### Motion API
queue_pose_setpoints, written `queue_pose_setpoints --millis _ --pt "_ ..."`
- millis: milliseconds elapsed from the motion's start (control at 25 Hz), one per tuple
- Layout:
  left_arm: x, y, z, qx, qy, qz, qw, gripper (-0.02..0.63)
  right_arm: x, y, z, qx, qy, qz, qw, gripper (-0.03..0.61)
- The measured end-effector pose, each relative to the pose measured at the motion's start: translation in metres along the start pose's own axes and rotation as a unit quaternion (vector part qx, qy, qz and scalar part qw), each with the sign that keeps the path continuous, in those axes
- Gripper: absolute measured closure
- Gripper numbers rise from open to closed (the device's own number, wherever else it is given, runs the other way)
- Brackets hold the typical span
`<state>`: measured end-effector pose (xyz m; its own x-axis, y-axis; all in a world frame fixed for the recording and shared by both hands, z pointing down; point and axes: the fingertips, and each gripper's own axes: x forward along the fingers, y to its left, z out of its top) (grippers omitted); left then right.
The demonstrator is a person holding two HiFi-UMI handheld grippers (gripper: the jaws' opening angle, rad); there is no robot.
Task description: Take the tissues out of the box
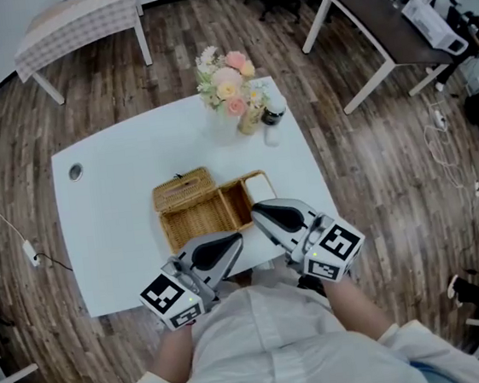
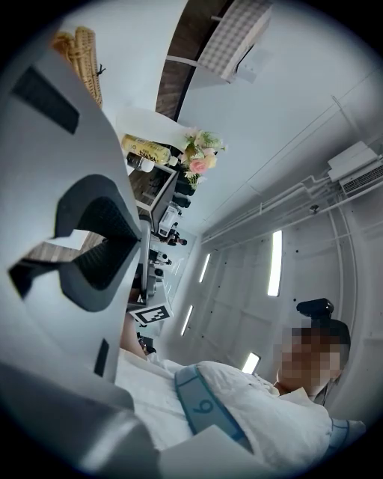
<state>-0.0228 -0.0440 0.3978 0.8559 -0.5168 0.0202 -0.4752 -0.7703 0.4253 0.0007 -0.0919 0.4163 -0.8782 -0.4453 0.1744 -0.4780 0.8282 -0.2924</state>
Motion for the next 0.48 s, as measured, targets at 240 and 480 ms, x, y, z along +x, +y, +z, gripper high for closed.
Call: queue_pose_setpoints --millis 240,480 --pt "-0.003 0.002 0.0 -0.003 -0.001 -0.001 1.0 0.612 0.004 -0.001 -0.001 0.0 0.001 -0.003 1.0 0.543" --pt "0.001 0.003 -0.001 -0.006 0.0 -0.006 1.0 0.612 0.005 -0.011 -0.008 0.011 0.014 -0.015 1.0 0.478"
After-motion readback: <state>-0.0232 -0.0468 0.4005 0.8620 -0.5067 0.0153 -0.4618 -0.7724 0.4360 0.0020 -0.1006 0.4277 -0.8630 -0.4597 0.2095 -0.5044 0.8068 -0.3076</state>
